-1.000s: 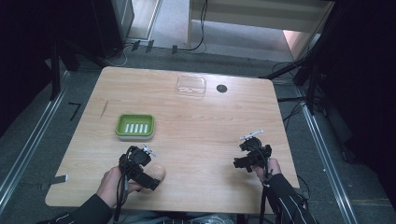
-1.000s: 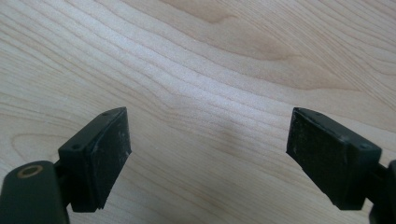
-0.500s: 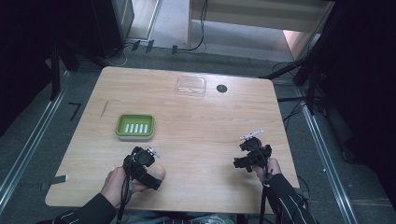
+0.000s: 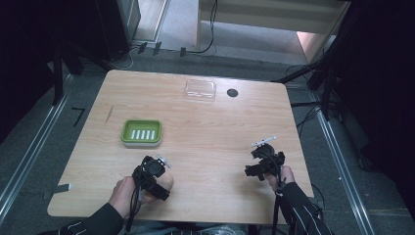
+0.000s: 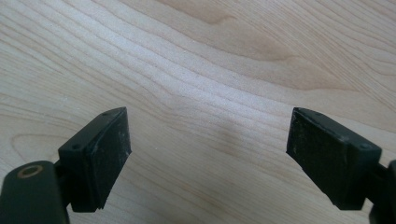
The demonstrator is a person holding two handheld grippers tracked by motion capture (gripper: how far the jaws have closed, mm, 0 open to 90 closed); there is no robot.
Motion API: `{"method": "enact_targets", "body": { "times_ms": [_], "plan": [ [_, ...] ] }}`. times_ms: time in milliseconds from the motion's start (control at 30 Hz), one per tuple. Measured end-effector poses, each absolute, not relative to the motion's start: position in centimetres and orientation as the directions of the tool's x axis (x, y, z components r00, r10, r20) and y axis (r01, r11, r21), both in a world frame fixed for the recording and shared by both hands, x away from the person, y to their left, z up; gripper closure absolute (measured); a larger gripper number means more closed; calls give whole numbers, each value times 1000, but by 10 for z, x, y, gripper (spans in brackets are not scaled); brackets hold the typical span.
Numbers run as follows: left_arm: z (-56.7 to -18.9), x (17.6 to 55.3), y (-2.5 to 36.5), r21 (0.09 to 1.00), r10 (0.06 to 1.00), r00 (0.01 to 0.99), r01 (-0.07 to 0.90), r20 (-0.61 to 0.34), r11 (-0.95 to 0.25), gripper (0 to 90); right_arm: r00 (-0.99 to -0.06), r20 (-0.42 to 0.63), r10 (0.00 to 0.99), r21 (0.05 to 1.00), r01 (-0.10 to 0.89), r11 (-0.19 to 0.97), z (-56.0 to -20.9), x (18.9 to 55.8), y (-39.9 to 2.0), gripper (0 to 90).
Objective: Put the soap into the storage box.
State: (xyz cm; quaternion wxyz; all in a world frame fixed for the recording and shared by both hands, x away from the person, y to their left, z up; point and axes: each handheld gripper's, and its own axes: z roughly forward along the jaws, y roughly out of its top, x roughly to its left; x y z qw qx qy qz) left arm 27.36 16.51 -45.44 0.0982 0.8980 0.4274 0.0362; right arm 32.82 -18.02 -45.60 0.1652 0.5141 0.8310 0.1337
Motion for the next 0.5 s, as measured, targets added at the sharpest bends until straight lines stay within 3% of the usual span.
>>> {"method": "enact_targets", "body": {
  "times_ms": [67, 500],
  "plan": [
    [-455, 274, 165, 211, 771, 637, 756, -16, -620, 222, -415, -138, 899, 392, 811, 435, -456, 328, -180, 143],
    [-456, 273, 162, 205, 765, 643, 751, -12, -628, 305, -418, -137, 898, 395, 809, 436, -456, 328, -181, 143]
  ]
}}
